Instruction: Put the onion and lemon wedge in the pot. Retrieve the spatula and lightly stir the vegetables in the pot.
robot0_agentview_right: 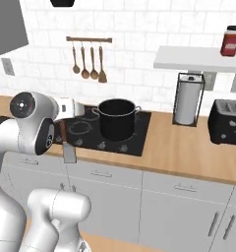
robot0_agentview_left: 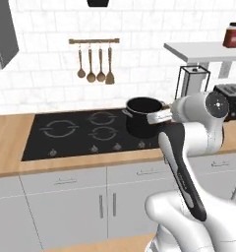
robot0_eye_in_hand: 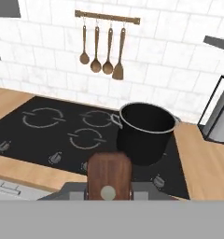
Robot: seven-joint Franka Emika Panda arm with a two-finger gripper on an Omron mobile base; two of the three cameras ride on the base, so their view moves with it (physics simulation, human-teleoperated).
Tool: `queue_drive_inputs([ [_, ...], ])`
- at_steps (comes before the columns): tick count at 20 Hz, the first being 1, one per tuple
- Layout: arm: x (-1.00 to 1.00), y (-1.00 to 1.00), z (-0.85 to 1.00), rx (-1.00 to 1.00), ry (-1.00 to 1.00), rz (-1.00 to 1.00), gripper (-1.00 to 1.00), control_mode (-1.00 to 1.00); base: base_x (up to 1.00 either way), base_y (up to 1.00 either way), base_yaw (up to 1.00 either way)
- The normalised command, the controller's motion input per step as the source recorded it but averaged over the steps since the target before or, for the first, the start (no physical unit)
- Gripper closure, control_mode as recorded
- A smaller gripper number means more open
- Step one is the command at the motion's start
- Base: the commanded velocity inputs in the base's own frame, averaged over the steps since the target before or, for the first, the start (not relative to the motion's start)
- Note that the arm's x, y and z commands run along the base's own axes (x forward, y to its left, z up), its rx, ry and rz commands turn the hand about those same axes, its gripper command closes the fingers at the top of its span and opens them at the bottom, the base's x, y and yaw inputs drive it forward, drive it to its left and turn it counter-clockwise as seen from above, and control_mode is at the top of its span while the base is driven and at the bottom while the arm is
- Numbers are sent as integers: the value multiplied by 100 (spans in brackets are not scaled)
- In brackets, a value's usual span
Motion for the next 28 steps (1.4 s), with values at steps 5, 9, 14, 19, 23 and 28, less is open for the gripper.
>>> queue_drive_inputs([
  [5, 0, 0, 0, 0, 0, 0, 100, 100, 51, -83, 0],
  [9, 0, 0, 0, 0, 0, 0, 100, 100, 100, -4, 0],
  [14, 0, 0, 0, 0, 0, 0, 100, 100, 100, 11, -1],
  [19, 47, 16, 28, 17, 0, 5, 100, -100, 13, 4, 0],
  [23, 95, 28, 15, 20, 0, 9, 100, -100, 0, 0, 0],
  [28, 100, 44, -28, 2, 0, 5, 100, -100, 0, 0, 0],
])
